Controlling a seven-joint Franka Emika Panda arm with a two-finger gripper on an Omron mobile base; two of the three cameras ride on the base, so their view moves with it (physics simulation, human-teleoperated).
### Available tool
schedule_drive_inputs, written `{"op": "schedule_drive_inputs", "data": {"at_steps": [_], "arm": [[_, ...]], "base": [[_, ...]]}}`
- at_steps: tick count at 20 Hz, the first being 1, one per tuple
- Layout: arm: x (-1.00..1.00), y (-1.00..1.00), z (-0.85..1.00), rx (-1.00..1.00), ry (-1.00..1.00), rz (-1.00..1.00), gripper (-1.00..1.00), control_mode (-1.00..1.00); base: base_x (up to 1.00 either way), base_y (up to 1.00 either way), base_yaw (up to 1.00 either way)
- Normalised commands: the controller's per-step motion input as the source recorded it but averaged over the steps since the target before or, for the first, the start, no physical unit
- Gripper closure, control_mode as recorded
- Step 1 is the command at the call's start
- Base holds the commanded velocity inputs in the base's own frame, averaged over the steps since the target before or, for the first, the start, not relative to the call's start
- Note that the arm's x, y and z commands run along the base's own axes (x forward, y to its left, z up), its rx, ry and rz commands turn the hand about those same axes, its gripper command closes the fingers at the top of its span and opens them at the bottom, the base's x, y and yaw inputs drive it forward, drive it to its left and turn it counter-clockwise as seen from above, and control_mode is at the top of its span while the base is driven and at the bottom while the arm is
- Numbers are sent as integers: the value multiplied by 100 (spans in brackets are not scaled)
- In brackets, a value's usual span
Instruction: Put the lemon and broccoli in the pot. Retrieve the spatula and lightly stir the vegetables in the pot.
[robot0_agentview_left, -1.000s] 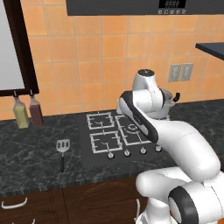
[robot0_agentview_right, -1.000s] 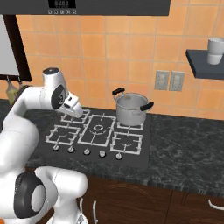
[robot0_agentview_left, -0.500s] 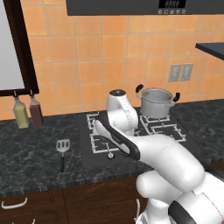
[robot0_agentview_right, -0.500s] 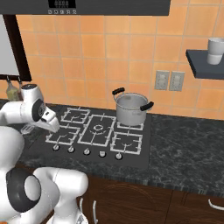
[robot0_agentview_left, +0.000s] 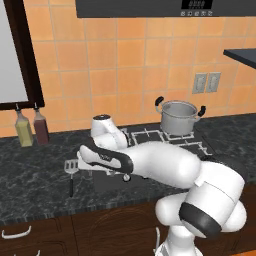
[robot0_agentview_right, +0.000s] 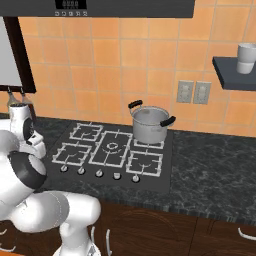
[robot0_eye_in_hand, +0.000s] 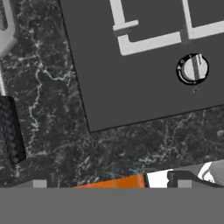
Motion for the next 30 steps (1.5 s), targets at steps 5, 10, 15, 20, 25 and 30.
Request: {"op": "schedule_drive_inputs", "data": {"at_steps": [5, 10, 15, 20, 25, 30], "arm": [[-2, 87, -2, 0, 8, 0, -100, -100], [0, 68, -48, 0, 0, 4, -100, -100], [0, 9, -62, 0, 0, -1, -100, -100], [18, 2, -36, 0, -3, -1, -100, -100], [4, 2, -24, 0, -14, 0, -100, -100], [2, 5, -24, 0, -11, 0, -100, -100]], "base": [[0, 0, 0], [0, 0, 0], [0, 0, 0], [0, 0, 0], [0, 0, 0], [0, 0, 0]]}}
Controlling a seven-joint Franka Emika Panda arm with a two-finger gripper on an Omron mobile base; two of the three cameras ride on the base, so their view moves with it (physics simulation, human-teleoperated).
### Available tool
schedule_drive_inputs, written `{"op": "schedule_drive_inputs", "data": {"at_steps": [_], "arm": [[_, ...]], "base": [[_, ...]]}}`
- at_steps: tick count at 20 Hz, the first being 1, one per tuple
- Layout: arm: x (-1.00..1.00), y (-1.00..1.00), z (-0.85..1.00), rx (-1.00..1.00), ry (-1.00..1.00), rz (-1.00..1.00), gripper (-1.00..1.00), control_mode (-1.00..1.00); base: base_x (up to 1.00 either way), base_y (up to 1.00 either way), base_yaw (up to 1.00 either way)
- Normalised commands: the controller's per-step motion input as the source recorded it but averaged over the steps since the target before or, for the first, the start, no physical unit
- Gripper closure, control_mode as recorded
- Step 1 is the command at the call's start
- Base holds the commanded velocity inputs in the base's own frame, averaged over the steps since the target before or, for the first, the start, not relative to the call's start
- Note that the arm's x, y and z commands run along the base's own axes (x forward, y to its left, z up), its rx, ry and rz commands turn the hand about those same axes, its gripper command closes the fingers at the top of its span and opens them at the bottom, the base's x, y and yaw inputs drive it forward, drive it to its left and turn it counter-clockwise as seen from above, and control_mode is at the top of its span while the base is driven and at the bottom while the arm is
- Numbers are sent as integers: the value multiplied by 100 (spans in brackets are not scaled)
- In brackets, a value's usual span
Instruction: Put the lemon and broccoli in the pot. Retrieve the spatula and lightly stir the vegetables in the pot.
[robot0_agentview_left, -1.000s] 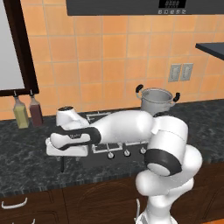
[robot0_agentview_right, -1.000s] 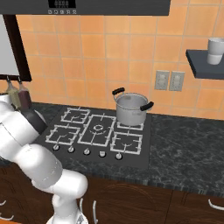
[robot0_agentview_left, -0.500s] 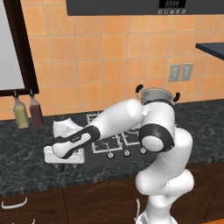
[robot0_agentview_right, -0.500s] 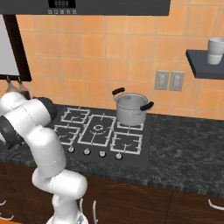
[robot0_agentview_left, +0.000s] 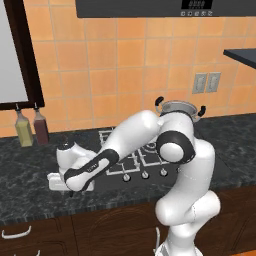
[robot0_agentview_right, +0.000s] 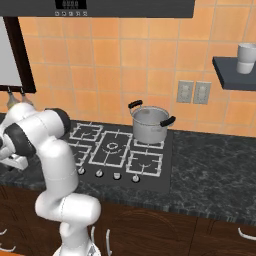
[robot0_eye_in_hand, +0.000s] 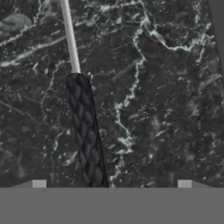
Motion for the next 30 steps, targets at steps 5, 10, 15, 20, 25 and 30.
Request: {"op": "schedule_drive_inputs", "data": {"at_steps": [5, 10, 15, 20, 25, 30], "arm": [[17, 2, -28, 0, -1, 0, -100, -100], [12, -3, -34, 0, 0, 0, 100, -100], [-1, -21, -9, 5, 5, -2, 100, -100], [0, -94, 56, 3, -1, 3, 100, -100], [0, -100, 100, 2, -4, 0, 100, -100], [0, -100, 100, 17, 9, -2, 100, -100]], "base": [[0, 0, 0], [0, 0, 0], [0, 0, 0], [0, 0, 0], [0, 0, 0], [0, 0, 0]]}}
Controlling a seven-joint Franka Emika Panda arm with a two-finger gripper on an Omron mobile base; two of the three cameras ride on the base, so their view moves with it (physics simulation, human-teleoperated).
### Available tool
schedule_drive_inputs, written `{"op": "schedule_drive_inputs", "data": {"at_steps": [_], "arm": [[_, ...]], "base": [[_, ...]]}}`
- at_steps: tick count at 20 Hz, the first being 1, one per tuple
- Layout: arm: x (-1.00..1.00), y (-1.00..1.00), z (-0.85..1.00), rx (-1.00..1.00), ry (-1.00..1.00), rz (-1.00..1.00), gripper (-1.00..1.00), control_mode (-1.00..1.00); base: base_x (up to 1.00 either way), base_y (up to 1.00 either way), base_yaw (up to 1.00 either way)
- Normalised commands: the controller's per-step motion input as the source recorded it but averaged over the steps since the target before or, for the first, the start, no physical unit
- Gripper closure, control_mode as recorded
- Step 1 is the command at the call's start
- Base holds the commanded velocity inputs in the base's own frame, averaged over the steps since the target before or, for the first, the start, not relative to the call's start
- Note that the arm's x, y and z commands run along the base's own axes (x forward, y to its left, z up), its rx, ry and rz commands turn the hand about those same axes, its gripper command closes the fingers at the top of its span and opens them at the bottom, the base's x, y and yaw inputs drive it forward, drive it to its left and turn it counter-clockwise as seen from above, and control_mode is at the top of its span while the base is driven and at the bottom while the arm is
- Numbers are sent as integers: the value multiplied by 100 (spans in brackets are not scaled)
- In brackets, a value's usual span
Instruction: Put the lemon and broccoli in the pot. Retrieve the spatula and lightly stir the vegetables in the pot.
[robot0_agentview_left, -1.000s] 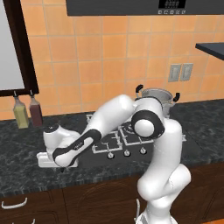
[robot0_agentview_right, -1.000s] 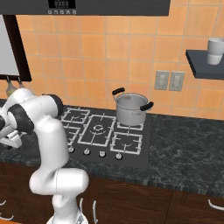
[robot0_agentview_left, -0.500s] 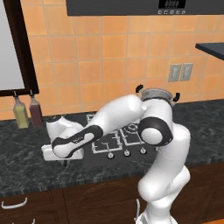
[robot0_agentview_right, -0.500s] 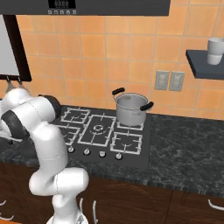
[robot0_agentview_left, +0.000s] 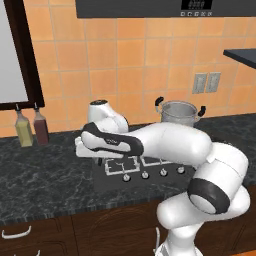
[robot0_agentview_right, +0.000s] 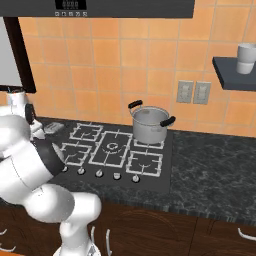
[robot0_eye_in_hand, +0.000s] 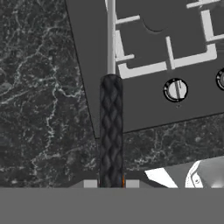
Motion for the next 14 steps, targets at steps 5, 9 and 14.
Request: {"op": "schedule_drive_inputs", "data": {"at_steps": [5, 9, 14], "arm": [[2, -100, 100, 25, 10, -1, 100, -100], [20, -100, 100, 33, 18, 0, 100, -100], [20, -96, 100, 35, 19, -6, 100, -100]], "base": [[0, 0, 0], [0, 0, 0], [0, 0, 0]]}}
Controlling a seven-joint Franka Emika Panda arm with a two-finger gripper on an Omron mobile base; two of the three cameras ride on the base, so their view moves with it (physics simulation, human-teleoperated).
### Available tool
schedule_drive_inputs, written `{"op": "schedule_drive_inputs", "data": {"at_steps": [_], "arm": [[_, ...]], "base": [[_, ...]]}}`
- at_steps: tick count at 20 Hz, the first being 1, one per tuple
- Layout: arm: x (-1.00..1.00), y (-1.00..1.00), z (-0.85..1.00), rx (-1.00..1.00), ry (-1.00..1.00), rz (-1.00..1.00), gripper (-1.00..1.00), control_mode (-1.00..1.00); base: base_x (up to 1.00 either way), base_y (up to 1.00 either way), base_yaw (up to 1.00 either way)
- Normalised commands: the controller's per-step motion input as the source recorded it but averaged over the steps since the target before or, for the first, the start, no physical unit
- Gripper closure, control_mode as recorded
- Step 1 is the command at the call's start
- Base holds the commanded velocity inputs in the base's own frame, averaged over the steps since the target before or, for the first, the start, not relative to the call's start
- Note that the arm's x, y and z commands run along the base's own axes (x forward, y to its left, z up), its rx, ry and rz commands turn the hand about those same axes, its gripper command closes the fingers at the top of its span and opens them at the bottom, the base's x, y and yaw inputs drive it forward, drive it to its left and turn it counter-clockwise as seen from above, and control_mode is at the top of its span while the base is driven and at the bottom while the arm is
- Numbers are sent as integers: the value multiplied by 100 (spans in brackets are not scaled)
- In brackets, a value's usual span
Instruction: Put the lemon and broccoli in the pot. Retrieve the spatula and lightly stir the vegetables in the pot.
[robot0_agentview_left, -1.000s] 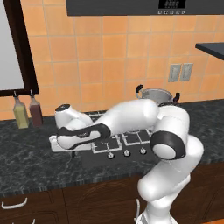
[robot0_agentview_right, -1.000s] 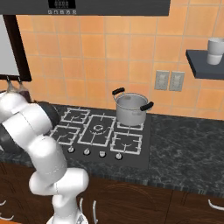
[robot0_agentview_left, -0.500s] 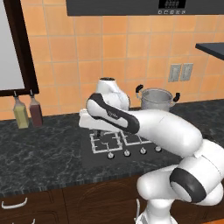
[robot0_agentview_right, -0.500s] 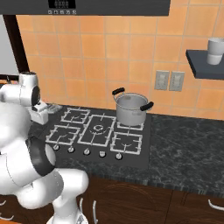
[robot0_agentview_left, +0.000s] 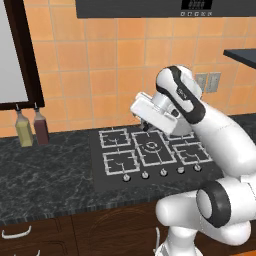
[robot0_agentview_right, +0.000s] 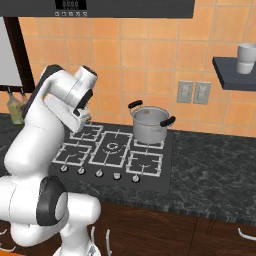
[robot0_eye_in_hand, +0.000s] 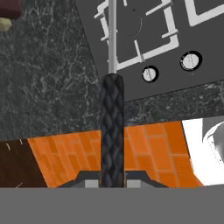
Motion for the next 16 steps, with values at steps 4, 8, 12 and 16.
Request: {"op": "schedule_drive_inputs", "data": {"at_steps": [4, 8, 12, 16], "arm": [[26, -64, 73, 38, 38, 0, 100, -100], [9, -76, 100, 46, 33, -3, 100, -100], [0, -66, 55, 55, 36, -7, 100, -100], [0, -40, 40, 45, 21, -20, 100, -100]], "base": [[0, 0, 0], [0, 0, 0], [0, 0, 0], [0, 0, 0]]}}
